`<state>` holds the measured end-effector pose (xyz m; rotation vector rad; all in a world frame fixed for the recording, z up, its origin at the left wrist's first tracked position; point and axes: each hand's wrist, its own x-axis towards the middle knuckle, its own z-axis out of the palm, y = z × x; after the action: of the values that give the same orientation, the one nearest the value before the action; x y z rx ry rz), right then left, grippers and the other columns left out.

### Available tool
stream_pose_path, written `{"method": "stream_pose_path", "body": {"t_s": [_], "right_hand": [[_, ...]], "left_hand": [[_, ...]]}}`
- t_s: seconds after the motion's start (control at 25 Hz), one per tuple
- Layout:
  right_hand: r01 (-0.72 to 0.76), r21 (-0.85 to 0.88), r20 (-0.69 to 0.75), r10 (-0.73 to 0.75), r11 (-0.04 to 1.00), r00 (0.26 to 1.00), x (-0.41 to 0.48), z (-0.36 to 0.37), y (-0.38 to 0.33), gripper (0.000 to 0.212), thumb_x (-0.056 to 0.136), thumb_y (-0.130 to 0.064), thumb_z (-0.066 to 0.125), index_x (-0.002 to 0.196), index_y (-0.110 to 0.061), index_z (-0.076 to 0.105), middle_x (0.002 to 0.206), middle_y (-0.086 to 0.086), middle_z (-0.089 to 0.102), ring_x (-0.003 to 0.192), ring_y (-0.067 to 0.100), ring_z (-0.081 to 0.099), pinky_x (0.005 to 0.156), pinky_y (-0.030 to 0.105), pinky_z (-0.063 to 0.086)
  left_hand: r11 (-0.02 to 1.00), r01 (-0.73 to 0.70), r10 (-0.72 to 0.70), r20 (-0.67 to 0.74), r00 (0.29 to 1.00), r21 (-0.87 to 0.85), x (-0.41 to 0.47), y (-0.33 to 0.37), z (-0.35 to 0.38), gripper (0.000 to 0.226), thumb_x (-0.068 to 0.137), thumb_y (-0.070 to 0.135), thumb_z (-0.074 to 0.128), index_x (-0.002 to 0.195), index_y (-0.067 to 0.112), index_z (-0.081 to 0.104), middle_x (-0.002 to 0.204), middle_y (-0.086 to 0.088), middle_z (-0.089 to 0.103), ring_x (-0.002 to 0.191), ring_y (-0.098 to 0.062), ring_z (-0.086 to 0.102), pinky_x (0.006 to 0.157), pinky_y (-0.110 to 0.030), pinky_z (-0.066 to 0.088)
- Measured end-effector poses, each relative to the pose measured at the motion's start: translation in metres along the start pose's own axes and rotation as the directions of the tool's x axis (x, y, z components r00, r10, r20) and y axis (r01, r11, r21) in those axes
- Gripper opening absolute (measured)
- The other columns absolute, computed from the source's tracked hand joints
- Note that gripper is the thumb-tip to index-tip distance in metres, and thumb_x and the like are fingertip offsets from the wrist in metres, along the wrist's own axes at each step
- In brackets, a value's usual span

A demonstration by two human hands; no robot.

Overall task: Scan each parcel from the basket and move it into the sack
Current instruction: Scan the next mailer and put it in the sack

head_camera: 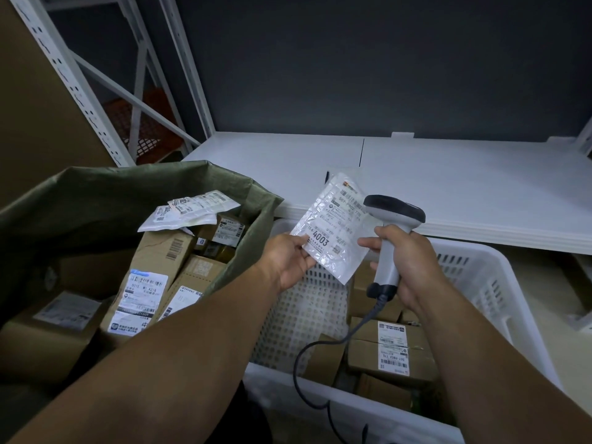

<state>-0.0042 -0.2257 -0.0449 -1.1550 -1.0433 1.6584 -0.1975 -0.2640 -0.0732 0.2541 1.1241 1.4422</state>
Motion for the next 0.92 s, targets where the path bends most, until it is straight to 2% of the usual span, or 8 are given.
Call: {"method": "stream_pose_path", "body": {"t_s": [0.12, 0.28, 0.4, 0.52, 0.64, 0.76, 0.84, 0.92], "right_hand": [[-0.003, 0.000, 0.007, 0.003, 1.000, 1.000, 0.001, -0.001, 0.000, 0.008, 0.096, -0.017, 0.062, 0.102, -0.013, 0.066, 0.087, 0.009, 0.079, 0.076, 0.018, 0.068, 0.064, 0.034, 0.049], [-0.063, 0.055, 0.043, 0.061, 0.996, 0.997, 0.002, 0.004, 0.001, 0.017, 0.095, -0.015, 0.063, 0.110, -0.008, 0.064, 0.094, 0.014, 0.079, 0.069, 0.018, 0.073, 0.053, 0.031, 0.055], [-0.086, 0.115, 0.043, 0.082, 0.990, 0.996, 0.003, 0.008, 0.002, 0.025, 0.095, -0.013, 0.063, 0.116, 0.000, 0.062, 0.099, 0.021, 0.077, 0.085, 0.033, 0.073, 0.069, 0.049, 0.064], [-0.052, 0.118, 0.009, 0.051, 0.992, 0.999, 0.004, 0.007, 0.001, 0.021, 0.095, -0.011, 0.063, 0.114, -0.002, 0.063, 0.098, 0.021, 0.077, 0.085, 0.035, 0.073, 0.078, 0.056, 0.062], [0.007, 0.032, -0.028, -0.006, 0.999, 1.000, 0.003, 0.003, -0.001, 0.014, 0.096, -0.010, 0.063, 0.108, -0.006, 0.066, 0.093, 0.017, 0.077, 0.079, 0.028, 0.073, 0.072, 0.044, 0.061], [0.050, -0.093, -0.031, -0.053, 0.994, 0.998, 0.003, 0.000, 0.001, 0.006, 0.095, -0.011, 0.064, 0.099, -0.009, 0.067, 0.085, 0.010, 0.078, 0.074, 0.022, 0.070, 0.066, 0.033, 0.054], [0.067, -0.156, -0.013, -0.069, 0.986, 0.998, 0.004, -0.001, 0.002, 0.006, 0.094, -0.014, 0.065, 0.096, -0.010, 0.069, 0.082, 0.005, 0.079, 0.080, 0.023, 0.071, 0.071, 0.033, 0.053], [0.066, -0.189, -0.007, -0.069, 0.980, 0.998, 0.005, -0.001, 0.005, 0.009, 0.093, -0.015, 0.066, 0.098, -0.009, 0.070, 0.083, 0.002, 0.079, 0.088, 0.026, 0.072, 0.080, 0.038, 0.055]], "left_hand": [[0.999, -0.015, 0.014, -0.019, 1.000, -0.038, 0.002, 0.002, -0.003, 0.033, 0.105, -0.003, 0.040, 0.134, -0.009, 0.052, 0.122, -0.025, 0.070, 0.113, -0.036, 0.070, 0.088, -0.049, 0.061], [0.997, -0.014, 0.015, 0.018, 1.000, -0.078, 0.000, 0.000, 0.000, 0.032, 0.105, -0.005, 0.038, 0.134, -0.011, 0.051, 0.122, -0.029, 0.069, 0.111, -0.038, 0.070, 0.084, -0.048, 0.063], [0.998, 0.012, -0.007, 0.066, 0.998, -0.068, -0.002, -0.001, 0.001, 0.033, 0.105, -0.005, 0.036, 0.134, -0.008, 0.051, 0.126, -0.029, 0.067, 0.115, -0.038, 0.068, 0.083, -0.046, 0.063], [0.992, 0.018, -0.024, 0.046, 0.999, 0.122, -0.001, -0.003, -0.004, 0.039, 0.099, -0.011, 0.042, 0.136, -0.001, 0.050, 0.129, -0.022, 0.067, 0.119, -0.036, 0.066, 0.084, -0.042, 0.063], [0.962, 0.018, -0.028, 0.036, 0.999, 0.271, -0.002, 0.000, -0.009, 0.041, 0.091, -0.011, 0.046, 0.129, 0.004, 0.054, 0.130, -0.021, 0.067, 0.115, -0.034, 0.066, 0.088, -0.041, 0.059], [0.955, -0.004, -0.020, 0.078, 0.997, 0.297, -0.003, 0.005, -0.009, 0.026, 0.098, 0.009, 0.053, 0.120, 0.003, 0.065, 0.119, -0.019, 0.073, 0.099, -0.030, 0.072, 0.078, -0.039, 0.059], [0.951, -0.018, 0.001, 0.056, 0.998, 0.308, 0.000, 0.006, -0.011, 0.027, 0.101, 0.018, 0.059, 0.122, 0.002, 0.066, 0.114, -0.017, 0.075, 0.095, -0.029, 0.075, 0.071, -0.038, 0.061], [0.951, -0.024, 0.017, 0.026, 1.000, 0.309, 0.003, 0.005, -0.014, 0.027, 0.100, 0.014, 0.062, 0.125, 0.004, 0.065, 0.112, -0.017, 0.076, 0.099, -0.032, 0.075, 0.075, -0.041, 0.061]]}}
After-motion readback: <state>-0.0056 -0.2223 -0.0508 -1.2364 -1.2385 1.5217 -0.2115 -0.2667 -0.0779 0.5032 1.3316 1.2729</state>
